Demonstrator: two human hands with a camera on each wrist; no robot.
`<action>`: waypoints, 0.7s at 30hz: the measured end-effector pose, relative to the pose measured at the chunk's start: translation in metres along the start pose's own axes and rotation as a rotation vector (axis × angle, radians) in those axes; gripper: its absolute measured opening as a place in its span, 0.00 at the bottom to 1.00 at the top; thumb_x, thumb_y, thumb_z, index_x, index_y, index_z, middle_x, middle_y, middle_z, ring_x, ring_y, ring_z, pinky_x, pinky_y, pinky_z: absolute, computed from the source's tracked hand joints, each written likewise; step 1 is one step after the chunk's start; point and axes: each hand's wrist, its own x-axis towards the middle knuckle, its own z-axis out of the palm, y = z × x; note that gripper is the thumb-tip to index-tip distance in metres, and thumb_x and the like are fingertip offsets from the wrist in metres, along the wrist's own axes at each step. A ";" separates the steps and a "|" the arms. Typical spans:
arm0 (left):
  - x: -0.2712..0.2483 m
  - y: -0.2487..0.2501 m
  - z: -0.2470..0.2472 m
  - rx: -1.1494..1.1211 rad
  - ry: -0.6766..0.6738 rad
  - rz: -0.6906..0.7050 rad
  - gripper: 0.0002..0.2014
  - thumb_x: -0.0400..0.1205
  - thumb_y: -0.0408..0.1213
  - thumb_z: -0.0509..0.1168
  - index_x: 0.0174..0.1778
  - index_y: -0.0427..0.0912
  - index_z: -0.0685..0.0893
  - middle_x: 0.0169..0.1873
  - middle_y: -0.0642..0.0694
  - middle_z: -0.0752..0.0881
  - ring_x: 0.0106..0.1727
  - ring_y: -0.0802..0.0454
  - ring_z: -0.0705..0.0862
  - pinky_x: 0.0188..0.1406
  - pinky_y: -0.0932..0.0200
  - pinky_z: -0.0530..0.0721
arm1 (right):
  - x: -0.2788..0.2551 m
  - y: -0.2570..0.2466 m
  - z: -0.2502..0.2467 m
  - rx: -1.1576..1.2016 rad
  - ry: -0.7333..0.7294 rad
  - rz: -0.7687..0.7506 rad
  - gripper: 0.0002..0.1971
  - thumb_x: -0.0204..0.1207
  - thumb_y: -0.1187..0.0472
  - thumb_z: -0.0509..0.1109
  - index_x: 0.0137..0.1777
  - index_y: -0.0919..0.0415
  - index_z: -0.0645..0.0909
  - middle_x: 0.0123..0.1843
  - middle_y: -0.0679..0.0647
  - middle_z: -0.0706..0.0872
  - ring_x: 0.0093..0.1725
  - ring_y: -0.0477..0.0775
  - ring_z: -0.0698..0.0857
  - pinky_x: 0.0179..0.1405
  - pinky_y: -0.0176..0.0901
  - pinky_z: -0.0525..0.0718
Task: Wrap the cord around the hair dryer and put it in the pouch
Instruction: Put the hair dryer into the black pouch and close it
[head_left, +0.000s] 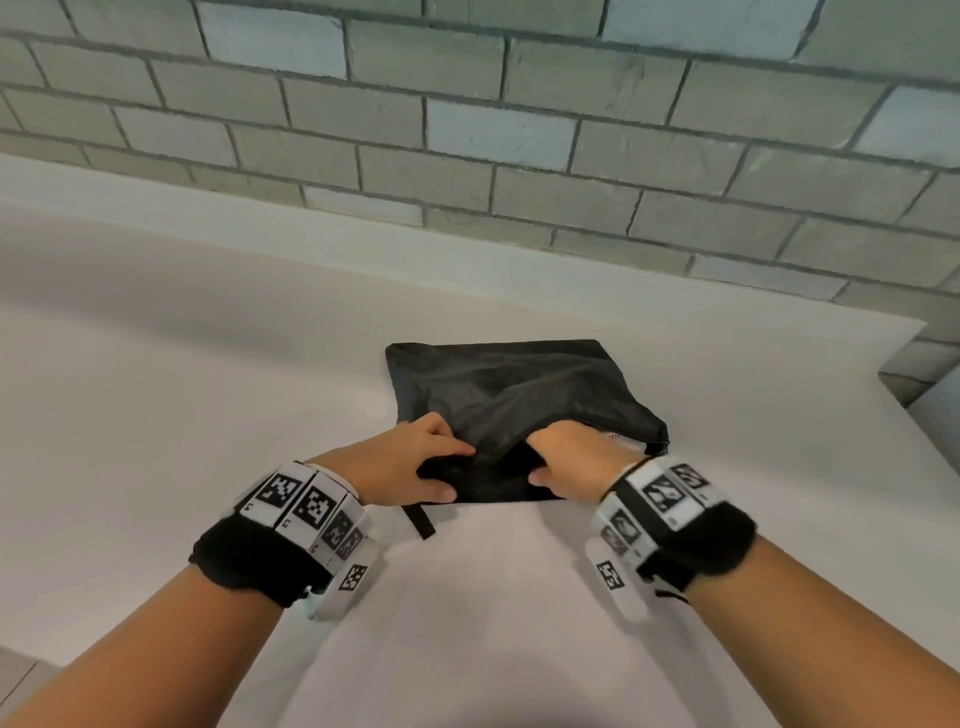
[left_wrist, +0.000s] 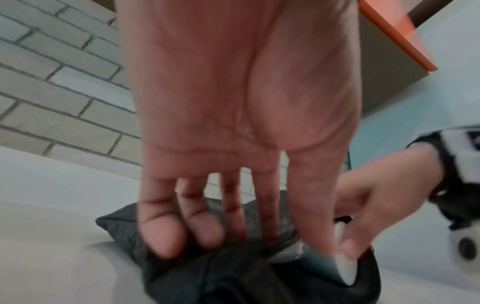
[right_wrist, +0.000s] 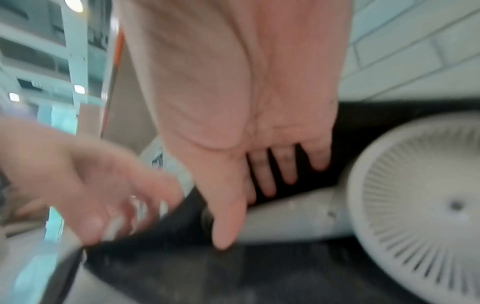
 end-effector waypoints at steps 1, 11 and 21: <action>0.004 -0.001 0.001 0.033 -0.015 -0.035 0.23 0.79 0.49 0.64 0.72 0.57 0.72 0.56 0.56 0.68 0.60 0.51 0.73 0.67 0.55 0.74 | -0.017 0.006 -0.010 0.040 0.007 -0.053 0.22 0.77 0.56 0.66 0.71 0.59 0.72 0.70 0.58 0.77 0.69 0.59 0.75 0.69 0.49 0.72; 0.025 0.011 -0.005 0.158 -0.191 -0.200 0.19 0.82 0.54 0.54 0.67 0.56 0.78 0.61 0.51 0.68 0.71 0.47 0.70 0.77 0.51 0.63 | -0.035 0.100 -0.013 0.576 0.274 0.543 0.23 0.79 0.48 0.61 0.44 0.71 0.80 0.40 0.65 0.83 0.39 0.63 0.82 0.37 0.47 0.80; 0.048 0.018 -0.011 0.101 -0.049 -0.295 0.18 0.83 0.47 0.58 0.66 0.46 0.78 0.75 0.45 0.70 0.74 0.46 0.70 0.71 0.54 0.68 | -0.068 0.121 0.002 1.255 0.181 0.517 0.05 0.75 0.69 0.68 0.38 0.67 0.80 0.32 0.60 0.82 0.21 0.46 0.81 0.22 0.33 0.83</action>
